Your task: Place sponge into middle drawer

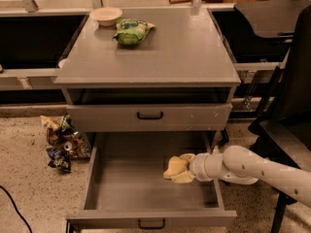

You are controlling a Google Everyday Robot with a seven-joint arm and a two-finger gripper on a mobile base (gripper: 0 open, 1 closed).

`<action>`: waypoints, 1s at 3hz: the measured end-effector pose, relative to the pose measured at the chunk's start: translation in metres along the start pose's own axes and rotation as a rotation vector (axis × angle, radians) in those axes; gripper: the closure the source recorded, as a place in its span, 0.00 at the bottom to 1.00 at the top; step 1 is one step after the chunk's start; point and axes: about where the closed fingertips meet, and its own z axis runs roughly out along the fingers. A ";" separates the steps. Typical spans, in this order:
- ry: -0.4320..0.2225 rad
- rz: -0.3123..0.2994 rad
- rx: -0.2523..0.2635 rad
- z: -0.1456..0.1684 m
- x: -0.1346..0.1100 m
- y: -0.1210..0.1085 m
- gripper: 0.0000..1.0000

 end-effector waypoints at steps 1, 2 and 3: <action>0.008 0.031 -0.014 0.011 0.012 -0.005 0.34; -0.018 0.054 -0.026 0.016 0.018 -0.008 0.11; -0.082 0.070 -0.035 0.012 0.017 -0.009 0.00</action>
Offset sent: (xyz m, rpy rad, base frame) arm 0.0113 -0.0097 -0.0313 0.0807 0.0494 -0.0317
